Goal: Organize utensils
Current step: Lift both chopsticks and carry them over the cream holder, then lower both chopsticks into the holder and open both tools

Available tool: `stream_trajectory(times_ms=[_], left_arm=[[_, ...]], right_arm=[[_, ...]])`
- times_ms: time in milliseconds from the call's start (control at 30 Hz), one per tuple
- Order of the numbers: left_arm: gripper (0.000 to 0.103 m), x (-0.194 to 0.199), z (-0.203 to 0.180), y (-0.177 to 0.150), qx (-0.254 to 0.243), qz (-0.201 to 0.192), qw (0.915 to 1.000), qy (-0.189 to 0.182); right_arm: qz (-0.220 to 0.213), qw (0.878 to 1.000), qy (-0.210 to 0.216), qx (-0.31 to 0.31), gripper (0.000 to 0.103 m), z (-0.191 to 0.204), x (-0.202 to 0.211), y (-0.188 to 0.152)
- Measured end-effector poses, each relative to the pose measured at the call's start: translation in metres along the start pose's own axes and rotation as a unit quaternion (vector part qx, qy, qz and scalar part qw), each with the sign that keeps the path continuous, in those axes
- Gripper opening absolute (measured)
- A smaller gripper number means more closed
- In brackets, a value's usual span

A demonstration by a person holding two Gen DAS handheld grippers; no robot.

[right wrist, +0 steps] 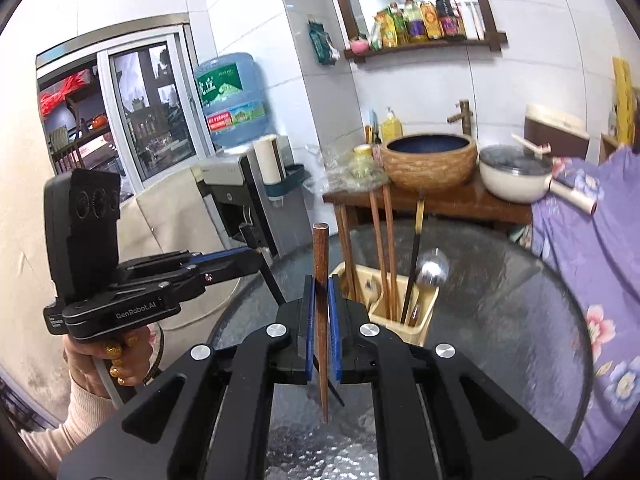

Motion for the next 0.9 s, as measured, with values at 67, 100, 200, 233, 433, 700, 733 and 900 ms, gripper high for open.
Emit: stream_trajectory(times_ms=[67, 100, 200, 233, 433, 700, 733, 900], left_arm=[[0.007, 0.005, -0.001, 0.014, 0.001, -0.010, 0.9999, -0.004], [0.007, 0.007, -0.002, 0.019, 0.000, -0.014, 0.9999, -0.005], [0.007, 0.017, 0.001, 0.044, 0.003, -0.036, 0.9993, -0.003], [0.007, 0.019, 0.004, 0.050, 0.003, -0.043, 0.9991, 0.004], [0.007, 0.026, 0.015, 0.089, 0.013, -0.083, 0.9959, 0.035], [0.007, 0.001, 0.030, 0.106, 0.003, -0.105, 0.9899, 0.095], [0.007, -0.004, 0.032, 0.104, 0.002, -0.106, 0.9893, 0.100], [0.007, -0.024, 0.039, 0.095, -0.004, -0.102, 0.9880, 0.116]], right_arm=[[-0.007, 1.000, -0.003, 0.002, 0.007, 0.000, 0.009, 0.017], [-0.010, 1.000, -0.005, 0.002, 0.007, 0.000, 0.012, 0.024], [-0.025, 0.999, -0.023, 0.008, 0.007, -0.002, 0.023, 0.048], [-0.032, 0.999, -0.030, 0.008, 0.007, -0.004, 0.026, 0.057], [-0.070, 0.995, -0.068, 0.012, 0.007, -0.016, 0.032, 0.101], [-0.081, 0.992, -0.095, 0.004, 0.007, -0.036, -0.002, 0.109], [-0.083, 0.991, -0.103, 0.007, 0.007, -0.039, -0.006, 0.107], [-0.080, 0.991, -0.106, -0.004, 0.007, -0.053, -0.023, 0.097]])
Point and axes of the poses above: each gripper's, at about its wrist camera, not at the fingertips, and x roughly against the way its jaws point, z to its left, y to its top, the point moved 8 cm from there along -x, roughly the way its jaws point, and after that the axes turned 8 degrees about z, right-handed, at the moved point
